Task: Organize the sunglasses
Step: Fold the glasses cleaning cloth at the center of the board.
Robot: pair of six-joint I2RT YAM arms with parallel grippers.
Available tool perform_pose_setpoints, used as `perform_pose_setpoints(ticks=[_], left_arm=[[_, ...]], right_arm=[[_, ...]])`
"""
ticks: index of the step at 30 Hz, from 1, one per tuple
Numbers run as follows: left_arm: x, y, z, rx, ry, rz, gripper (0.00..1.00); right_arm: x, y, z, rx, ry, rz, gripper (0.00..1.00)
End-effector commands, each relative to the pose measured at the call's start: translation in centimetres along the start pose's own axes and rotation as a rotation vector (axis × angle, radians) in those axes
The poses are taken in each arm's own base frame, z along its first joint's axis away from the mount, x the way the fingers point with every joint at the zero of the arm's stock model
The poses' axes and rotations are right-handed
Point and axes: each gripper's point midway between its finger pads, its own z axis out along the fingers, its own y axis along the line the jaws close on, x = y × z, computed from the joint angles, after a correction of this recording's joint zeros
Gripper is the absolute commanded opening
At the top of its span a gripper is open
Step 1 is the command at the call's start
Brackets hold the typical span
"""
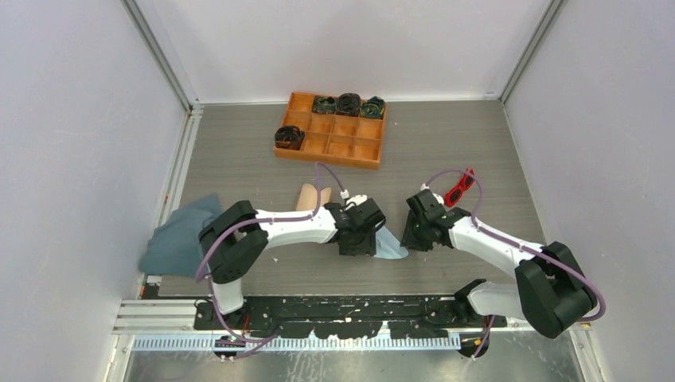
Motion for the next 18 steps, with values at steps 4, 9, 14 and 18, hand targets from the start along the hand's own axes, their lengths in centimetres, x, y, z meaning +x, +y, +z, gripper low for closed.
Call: perform_pose_setpoints(ticks=[4, 9, 14, 18], left_arm=[[-1.6, -0.6, 1.9, -0.051, -0.061, -0.089, 0.53], [-1.0, -0.5, 2.6, -0.08, -0.04, -0.095, 0.46], [-0.3, -0.8, 2.9, -0.084, -0.03, -0.088, 0.41], [-0.2, -1.0, 3.0, -0.083, -0.023, -0.09, 0.35]], right_arm=[[1.9, -1.4, 0.5, 0.047, 0.049, 0.012, 0.33], [1.5, -1.2, 0.3, 0.043, 0.039, 0.013, 0.33], [1.5, -1.2, 0.4, 0.046, 0.04, 0.008, 0.33], [1.4, -1.2, 0.4, 0.042, 0.035, 0.01, 0.33]])
